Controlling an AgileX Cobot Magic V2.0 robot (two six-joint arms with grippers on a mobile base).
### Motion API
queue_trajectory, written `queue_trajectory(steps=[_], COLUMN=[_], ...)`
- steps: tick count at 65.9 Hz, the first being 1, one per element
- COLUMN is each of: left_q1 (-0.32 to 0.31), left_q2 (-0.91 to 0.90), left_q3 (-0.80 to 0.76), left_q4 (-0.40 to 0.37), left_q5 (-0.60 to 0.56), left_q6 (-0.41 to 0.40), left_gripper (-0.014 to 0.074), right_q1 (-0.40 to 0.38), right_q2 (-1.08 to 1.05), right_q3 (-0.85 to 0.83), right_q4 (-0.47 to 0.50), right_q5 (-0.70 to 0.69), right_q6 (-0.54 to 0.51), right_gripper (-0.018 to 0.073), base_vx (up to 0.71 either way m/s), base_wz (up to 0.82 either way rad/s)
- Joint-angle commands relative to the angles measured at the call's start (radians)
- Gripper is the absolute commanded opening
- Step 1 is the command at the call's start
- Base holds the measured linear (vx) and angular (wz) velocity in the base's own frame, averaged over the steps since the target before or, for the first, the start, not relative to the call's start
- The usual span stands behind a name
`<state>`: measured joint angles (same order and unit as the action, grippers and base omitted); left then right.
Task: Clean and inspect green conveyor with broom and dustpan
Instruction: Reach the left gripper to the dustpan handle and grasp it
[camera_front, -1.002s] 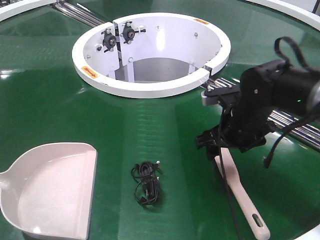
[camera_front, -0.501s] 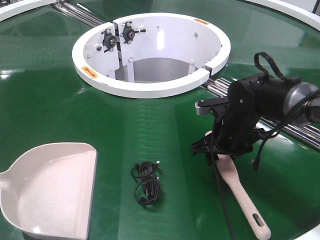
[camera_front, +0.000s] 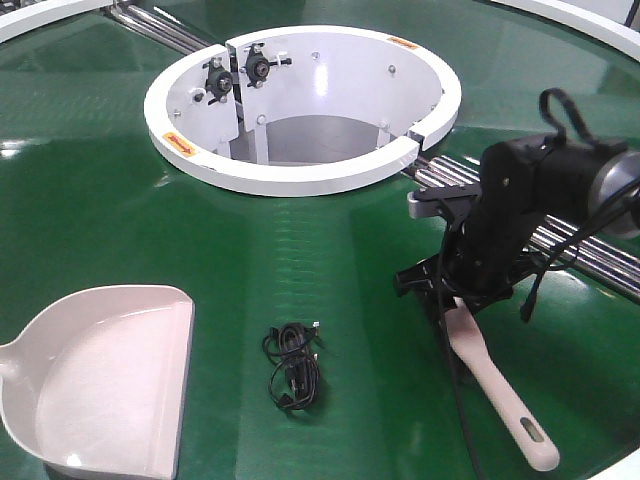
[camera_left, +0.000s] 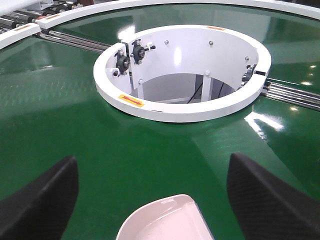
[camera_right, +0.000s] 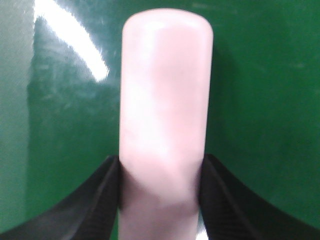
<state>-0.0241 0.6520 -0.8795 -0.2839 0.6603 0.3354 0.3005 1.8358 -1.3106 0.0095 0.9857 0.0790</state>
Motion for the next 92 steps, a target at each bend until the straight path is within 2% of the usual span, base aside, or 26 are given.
queue_trajectory(steps=[1, 19, 35, 39, 46, 53, 56, 58, 62, 67, 79, 87, 92], left_q1=[0.000, 0.000, 0.000, 0.000, 0.000, 0.000, 0.000, 0.000, 0.000, 0.000, 0.000, 0.000, 0.000], left_q2=[0.007, 0.007, 0.007, 0.007, 0.007, 0.007, 0.007, 0.007, 0.007, 0.007, 0.007, 0.007, 0.007], left_q3=[-0.032, -0.032, -0.032, -0.032, -0.032, -0.032, -0.032, -0.032, -0.032, -0.032, -0.034, -0.035, -0.035], left_q4=[-0.013, -0.013, -0.011, -0.003, 0.034, 0.084, 0.111, 0.127, 0.151, 0.175, 0.182, 0.181, 0.180], left_q5=[-0.061, -0.061, -0.049, -0.024, 0.038, 0.121, 0.160, 0.181, 0.215, 0.219, 0.193, 0.191, 0.191], left_q6=[0.000, 0.000, 0.006, 0.050, 0.237, 0.522, 0.694, 0.777, 0.933, 1.072, 1.246, 1.406, 1.447], left_gripper=[0.0560, 0.0560, 0.0560, 0.0558, 0.0558, 0.0558, 0.0558, 0.0558, 0.0558, 0.0558, 0.0550, 0.0503, 0.0467], right_q1=[-0.017, -0.017, -0.017, -0.017, -0.017, -0.017, -0.017, -0.017, -0.017, -0.017, -0.017, -0.017, -0.017], right_q2=[-0.074, -0.138, -0.141, -0.141, -0.141, -0.141, -0.141, -0.141, -0.141, -0.141, -0.141, -0.141, -0.141], right_q3=[-0.057, -0.082, -0.082, -0.082, -0.082, -0.082, -0.082, -0.082, -0.082, -0.082, -0.082, -0.082, -0.082], right_q4=[0.047, 0.045, 0.045, 0.045, 0.044, 0.044, 0.044, 0.044, 0.044, 0.044, 0.044, 0.044, 0.044], right_q5=[0.065, 0.215, 0.231, 0.236, 0.236, 0.236, 0.236, 0.236, 0.236, 0.236, 0.236, 0.236, 0.237], right_q6=[-0.048, -0.054, -0.035, -0.035, -0.035, -0.035, -0.035, -0.035, -0.035, -0.035, -0.035, -0.035, -0.035], right_gripper=[-0.0010, -0.0010, -0.0010, -0.0010, -0.0010, -0.0010, -0.0010, -0.0010, -0.0010, -0.0010, -0.0010, -0.0010, -0.0010], base_vx=[0.00, 0.00, 0.00, 0.00, 0.00, 0.00, 0.00, 0.00, 0.00, 0.00, 0.00, 0.00, 0.00], base_wz=[0.00, 0.00, 0.00, 0.00, 0.00, 0.00, 0.00, 0.00, 0.00, 0.00, 0.00, 0.00, 0.00])
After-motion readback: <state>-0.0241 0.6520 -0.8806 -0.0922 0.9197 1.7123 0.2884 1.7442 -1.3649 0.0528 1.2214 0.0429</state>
